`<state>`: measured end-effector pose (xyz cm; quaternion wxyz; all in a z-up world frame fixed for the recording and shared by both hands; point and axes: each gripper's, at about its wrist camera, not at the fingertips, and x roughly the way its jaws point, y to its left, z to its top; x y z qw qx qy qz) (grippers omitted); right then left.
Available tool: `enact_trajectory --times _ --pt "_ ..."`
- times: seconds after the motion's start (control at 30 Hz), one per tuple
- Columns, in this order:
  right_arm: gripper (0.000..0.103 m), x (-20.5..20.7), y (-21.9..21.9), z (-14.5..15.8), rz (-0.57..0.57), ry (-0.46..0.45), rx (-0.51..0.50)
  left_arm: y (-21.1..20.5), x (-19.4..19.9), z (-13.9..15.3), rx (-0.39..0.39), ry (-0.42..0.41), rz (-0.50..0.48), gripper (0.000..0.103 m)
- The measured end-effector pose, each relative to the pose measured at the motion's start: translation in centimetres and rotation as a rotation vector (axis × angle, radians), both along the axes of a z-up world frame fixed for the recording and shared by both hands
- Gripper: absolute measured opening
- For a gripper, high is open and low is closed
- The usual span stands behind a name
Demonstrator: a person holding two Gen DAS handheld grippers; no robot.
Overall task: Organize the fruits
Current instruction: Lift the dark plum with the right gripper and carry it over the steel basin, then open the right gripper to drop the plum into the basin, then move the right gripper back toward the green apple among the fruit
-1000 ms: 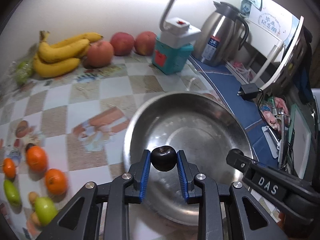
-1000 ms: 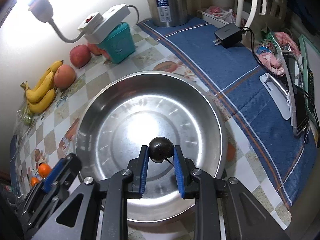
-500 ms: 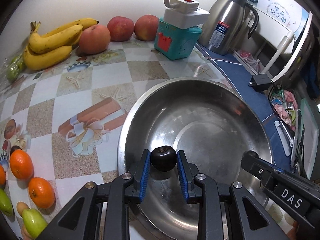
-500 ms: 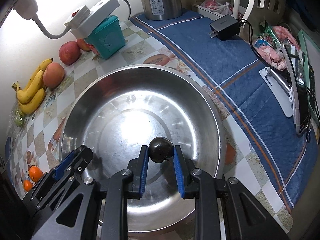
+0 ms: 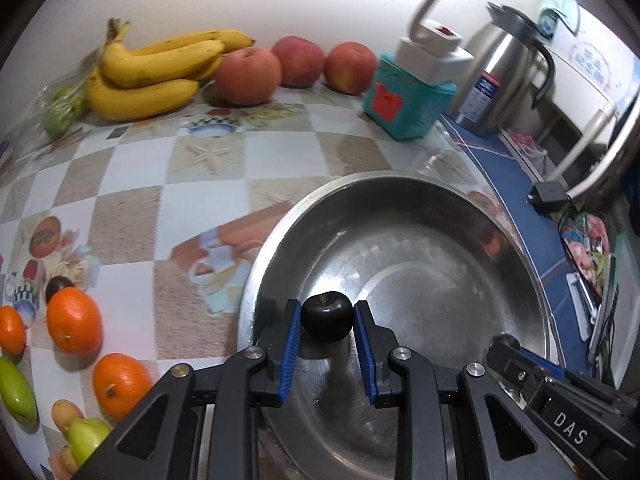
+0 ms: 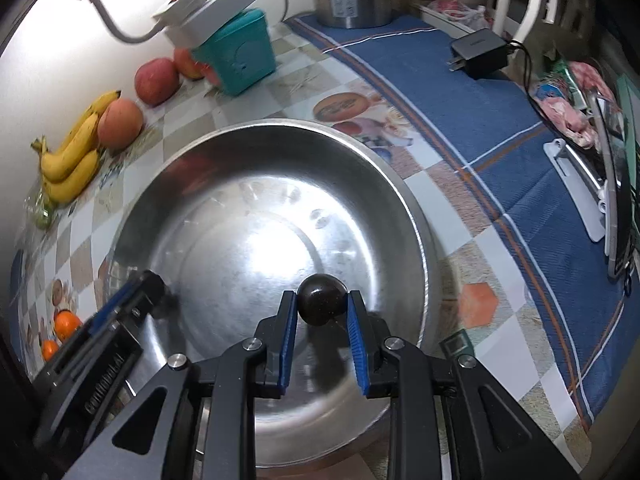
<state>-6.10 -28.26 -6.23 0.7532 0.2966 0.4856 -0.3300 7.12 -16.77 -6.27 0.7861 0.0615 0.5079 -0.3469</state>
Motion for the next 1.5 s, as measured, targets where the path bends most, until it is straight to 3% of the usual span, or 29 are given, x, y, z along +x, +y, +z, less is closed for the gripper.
enact_trajectory --times 0.2,0.37,0.47,0.67,0.77,0.97,1.2,1.27,1.37,1.5 --pt "0.026 0.5 0.5 -0.1 0.036 -0.003 0.012 0.2 0.0 0.1 0.010 0.008 0.015 0.031" --pt "0.027 0.9 0.7 -0.3 0.048 0.016 0.010 0.1 -0.6 0.6 0.010 -0.008 0.001 0.045" --pt "0.027 1.0 0.7 -0.3 0.049 0.016 0.010 0.3 -0.6 1.3 -0.004 -0.014 0.004 0.047" --pt "0.037 0.9 0.9 0.8 0.046 0.000 -0.012 1.1 -0.2 3.4 -0.035 -0.021 0.027 0.055" --pt "0.038 1.0 1.0 1.4 0.050 -0.009 -0.028 1.7 -0.2 4.5 0.003 -0.046 0.042 0.059" --pt "0.047 1.2 1.6 2.3 0.072 -0.016 -0.055 3.6 0.2 5.4 0.176 -0.112 0.107 0.064" --pt "0.052 1.1 2.9 2.4 0.111 -0.008 -0.081 7.0 1.3 5.2 0.301 -0.118 0.217 0.072" --pt "0.054 1.2 3.3 2.3 0.126 -0.004 -0.087 7.8 1.5 5.0 0.325 -0.109 0.238 0.077" --pt "0.066 1.2 3.9 2.1 0.139 -0.001 -0.095 9.3 1.8 4.6 0.342 -0.097 0.275 0.089" --pt "0.067 1.4 4.6 1.9 0.161 0.013 -0.117 11.0 1.9 4.3 0.349 -0.075 0.311 0.097"
